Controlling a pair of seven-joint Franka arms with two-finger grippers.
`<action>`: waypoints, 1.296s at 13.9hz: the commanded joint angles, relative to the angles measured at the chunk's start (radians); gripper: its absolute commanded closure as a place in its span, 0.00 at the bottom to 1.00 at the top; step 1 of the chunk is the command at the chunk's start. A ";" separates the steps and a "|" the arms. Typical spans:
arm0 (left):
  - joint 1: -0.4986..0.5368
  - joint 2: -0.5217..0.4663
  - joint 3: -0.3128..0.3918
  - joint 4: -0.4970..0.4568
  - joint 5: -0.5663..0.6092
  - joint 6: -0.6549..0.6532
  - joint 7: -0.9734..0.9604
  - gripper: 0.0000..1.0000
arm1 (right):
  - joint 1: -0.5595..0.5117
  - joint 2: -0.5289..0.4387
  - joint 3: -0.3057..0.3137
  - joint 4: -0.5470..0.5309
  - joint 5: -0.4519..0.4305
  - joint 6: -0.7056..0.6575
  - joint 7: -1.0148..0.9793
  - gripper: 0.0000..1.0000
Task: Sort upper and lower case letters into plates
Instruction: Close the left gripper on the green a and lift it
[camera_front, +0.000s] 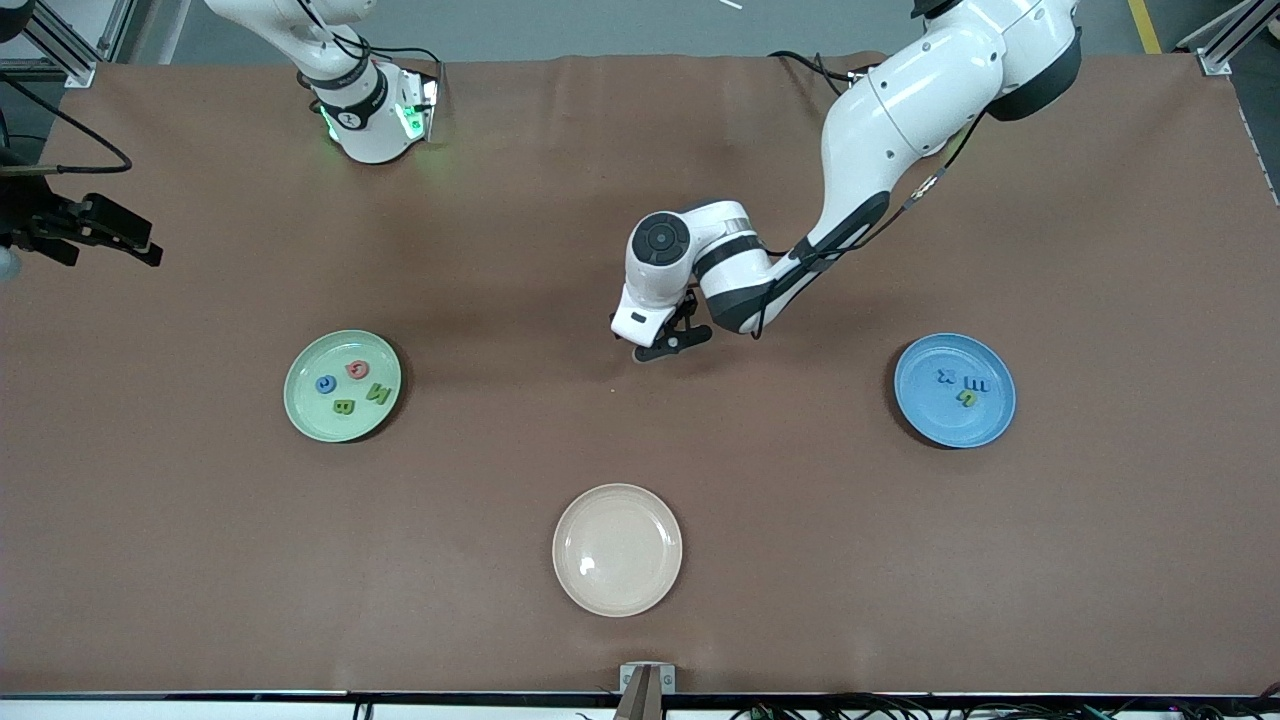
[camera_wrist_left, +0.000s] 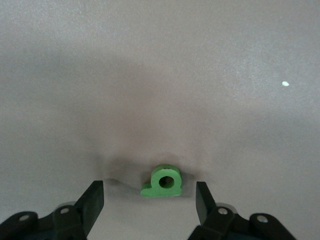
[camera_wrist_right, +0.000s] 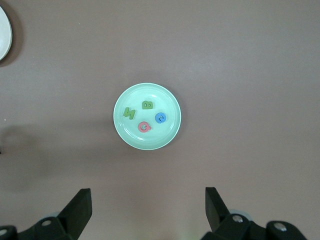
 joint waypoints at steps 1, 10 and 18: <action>-0.019 0.011 0.014 0.018 -0.009 0.006 -0.007 0.21 | -0.012 -0.031 0.013 -0.030 -0.014 0.008 -0.002 0.00; -0.024 0.013 0.034 0.019 -0.006 0.012 -0.001 0.29 | -0.013 -0.029 0.014 -0.030 -0.014 0.008 -0.002 0.00; -0.055 0.011 0.055 0.019 -0.006 0.012 -0.004 0.54 | -0.015 -0.027 0.013 -0.030 -0.014 0.009 -0.004 0.00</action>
